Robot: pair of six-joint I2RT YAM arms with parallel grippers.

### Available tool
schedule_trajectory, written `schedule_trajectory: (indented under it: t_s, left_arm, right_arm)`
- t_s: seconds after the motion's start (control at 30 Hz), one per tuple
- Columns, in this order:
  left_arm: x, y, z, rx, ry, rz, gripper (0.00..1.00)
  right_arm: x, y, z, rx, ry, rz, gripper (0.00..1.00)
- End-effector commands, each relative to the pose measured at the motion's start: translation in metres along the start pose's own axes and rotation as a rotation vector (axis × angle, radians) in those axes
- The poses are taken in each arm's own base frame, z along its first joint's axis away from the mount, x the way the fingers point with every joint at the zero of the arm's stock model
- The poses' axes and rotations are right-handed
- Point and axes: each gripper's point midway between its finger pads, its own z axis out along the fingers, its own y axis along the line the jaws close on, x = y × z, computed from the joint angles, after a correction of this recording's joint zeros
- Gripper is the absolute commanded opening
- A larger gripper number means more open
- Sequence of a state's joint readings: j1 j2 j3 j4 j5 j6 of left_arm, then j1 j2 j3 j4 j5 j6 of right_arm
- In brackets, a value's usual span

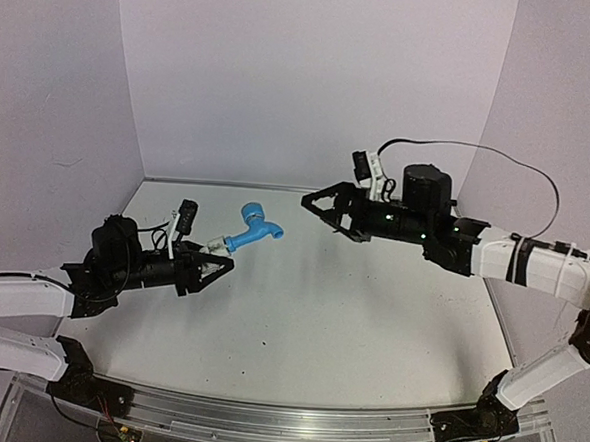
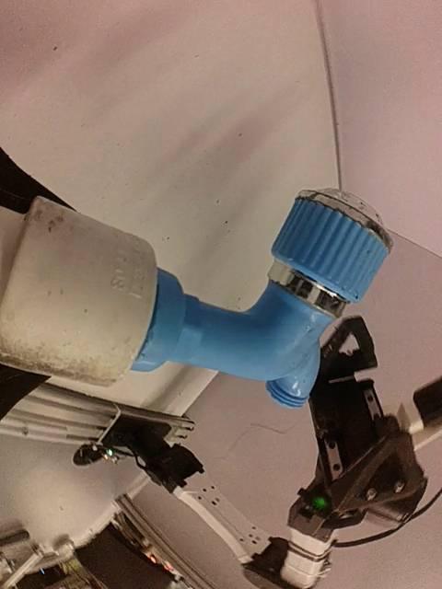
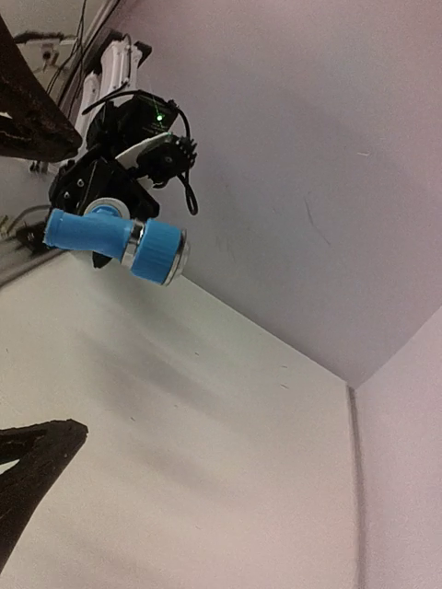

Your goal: Install the water faucets

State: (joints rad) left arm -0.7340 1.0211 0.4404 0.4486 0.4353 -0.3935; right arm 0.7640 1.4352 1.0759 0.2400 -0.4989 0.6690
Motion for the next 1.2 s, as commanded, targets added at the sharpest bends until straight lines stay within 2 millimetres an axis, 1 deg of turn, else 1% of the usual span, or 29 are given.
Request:
schedule_trajectory:
  t_s: [0.0,0.03,0.13,0.2,0.23,0.33,0.37,0.43,0.53,0.63,0.67,0.73,0.8,0.83,0.87,0.9,0.93,0.97,1.0,1.03,1.07,1.1,1.17]
  left_arm:
    - [-0.02,-0.037,0.012,0.213,0.089,-0.309,0.0]
    - [-0.019,-0.05,0.014,0.285,0.14,-0.329,0.0]
    - [-0.006,-0.07,0.016,0.436,0.294,-0.39,0.0]
    - [0.004,-0.077,0.017,0.5,0.374,-0.423,0.0]
    - [0.009,-0.076,0.019,0.515,0.405,-0.442,0.0]
    - [0.013,-0.079,0.021,0.552,0.453,-0.463,0.0]
    - [0.013,-0.081,0.021,0.561,0.459,-0.461,0.0]
    - [0.012,-0.081,0.023,0.567,0.464,-0.461,0.0]
    - [0.01,-0.085,0.022,0.575,0.459,-0.449,0.0]
    - [0.009,-0.088,0.019,0.585,0.445,-0.417,0.0]
    - [0.007,-0.089,0.018,0.587,0.444,-0.415,0.0]
    - [0.003,-0.092,0.018,0.6,0.442,-0.405,0.0]
    - [0.0,-0.094,0.018,0.608,0.436,-0.393,0.0]
    - [-0.002,-0.095,0.018,0.612,0.435,-0.389,0.0]
    - [-0.003,-0.095,0.019,0.616,0.434,-0.386,0.0]
    - [-0.005,-0.095,0.02,0.615,0.431,-0.383,0.0]
    - [-0.006,-0.095,0.021,0.611,0.422,-0.374,0.0]
    - [-0.007,-0.093,0.022,0.596,0.398,-0.349,0.0]
    - [-0.008,-0.089,0.023,0.569,0.363,-0.313,0.0]
    - [-0.01,-0.081,0.025,0.519,0.304,-0.243,0.0]
    - [-0.011,-0.068,0.029,0.437,0.233,-0.153,0.0]
    - [-0.015,-0.047,0.033,0.307,0.15,-0.048,0.0]
    - [-0.037,-0.008,0.033,0.03,-0.002,0.177,0.0]
  right_arm:
    - [-0.004,0.01,-0.017,0.034,-0.001,-0.442,0.98]
    - [-0.001,0.013,-0.018,0.029,0.021,-0.507,0.98]
    - [0.015,0.028,-0.019,-0.046,0.073,-0.706,0.98]
    - [0.027,0.035,-0.019,-0.099,0.102,-0.841,0.98]
    - [0.033,0.043,-0.017,-0.131,0.115,-0.893,0.98]
    - [0.06,0.055,-0.012,-0.224,0.218,-0.978,0.97]
    - [0.067,0.062,-0.01,-0.267,0.242,-0.993,0.97]
    - [0.077,0.064,-0.005,-0.303,0.284,-0.98,0.92]
    - [0.087,0.056,0.004,-0.307,0.325,-0.943,0.8]
    - [0.097,0.051,0.009,-0.331,0.343,-0.914,0.72]
    - [0.099,0.05,0.011,-0.339,0.346,-0.905,0.7]
    - [0.103,0.049,0.015,-0.353,0.351,-0.883,0.68]
    - [0.1,0.049,0.02,-0.351,0.332,-0.869,0.66]
    - [0.099,0.049,0.023,-0.345,0.327,-0.843,0.62]
    - [0.095,0.052,0.026,-0.346,0.311,-0.832,0.58]
    - [0.09,0.054,0.028,-0.338,0.297,-0.802,0.52]
    - [0.086,0.054,0.031,-0.322,0.284,-0.771,0.39]
    - [0.081,0.054,0.034,-0.306,0.273,-0.729,0.26]
    - [0.077,0.057,0.036,-0.298,0.265,-0.681,0.16]
    - [0.073,0.06,0.037,-0.295,0.265,-0.614,0.09]
    - [0.07,0.063,0.038,-0.292,0.267,-0.547,0.03]
    - [0.066,0.064,0.038,-0.284,0.271,-0.472,0.0]
    - [0.06,0.062,0.041,-0.258,0.284,-0.256,0.0]
